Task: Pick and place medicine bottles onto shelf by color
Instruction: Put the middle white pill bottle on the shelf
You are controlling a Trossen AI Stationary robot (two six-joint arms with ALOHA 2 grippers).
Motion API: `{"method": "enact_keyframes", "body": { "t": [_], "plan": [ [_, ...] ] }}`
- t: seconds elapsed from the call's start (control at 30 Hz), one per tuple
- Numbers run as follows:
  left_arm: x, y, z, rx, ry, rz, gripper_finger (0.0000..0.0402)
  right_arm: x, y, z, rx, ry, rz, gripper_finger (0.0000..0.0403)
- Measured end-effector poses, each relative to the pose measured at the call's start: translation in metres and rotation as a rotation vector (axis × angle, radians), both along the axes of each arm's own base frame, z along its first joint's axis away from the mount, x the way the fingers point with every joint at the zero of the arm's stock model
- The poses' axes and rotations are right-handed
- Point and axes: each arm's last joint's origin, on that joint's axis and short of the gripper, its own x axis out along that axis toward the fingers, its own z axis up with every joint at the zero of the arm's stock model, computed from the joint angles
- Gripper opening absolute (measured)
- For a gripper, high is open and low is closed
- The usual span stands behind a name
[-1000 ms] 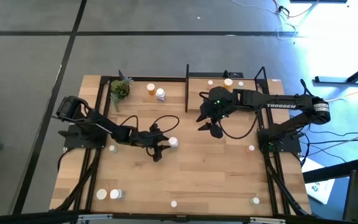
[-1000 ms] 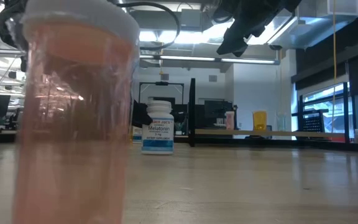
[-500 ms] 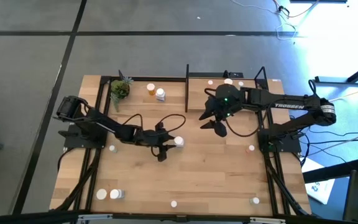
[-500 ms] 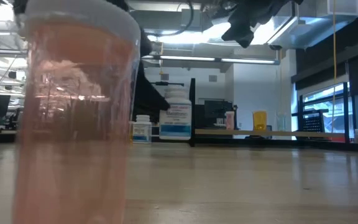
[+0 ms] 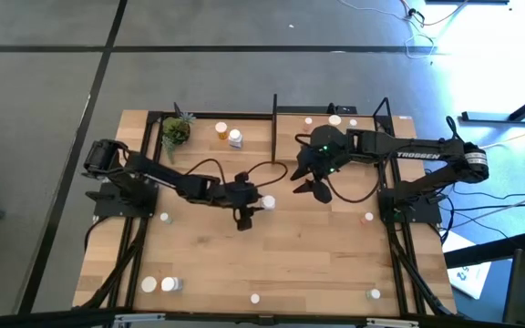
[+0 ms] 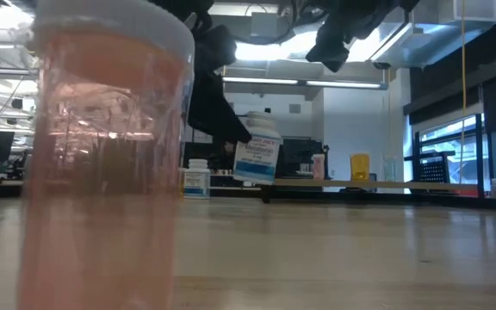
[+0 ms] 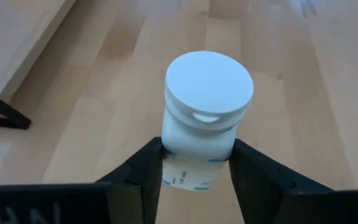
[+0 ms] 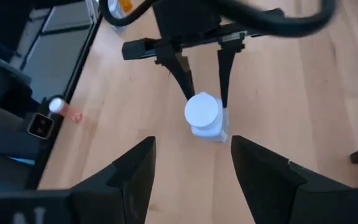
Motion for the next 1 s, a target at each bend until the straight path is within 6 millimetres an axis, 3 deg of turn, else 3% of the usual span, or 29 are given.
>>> {"method": "enact_keyframes", "body": {
  "t": [0.4,1.0],
  "plan": [
    [0.011,0.005,0.017,-0.007,-0.056,0.018,0.0151,0.007,0.007,-0.008,-0.201,-0.015,0.102,0.0212],
    [0.017,0.003,0.028,-0.005,-0.052,0.018,0.0151,0.035,0.007,-0.041,-0.191,0.012,0.197,0.0212]
  ]
}}
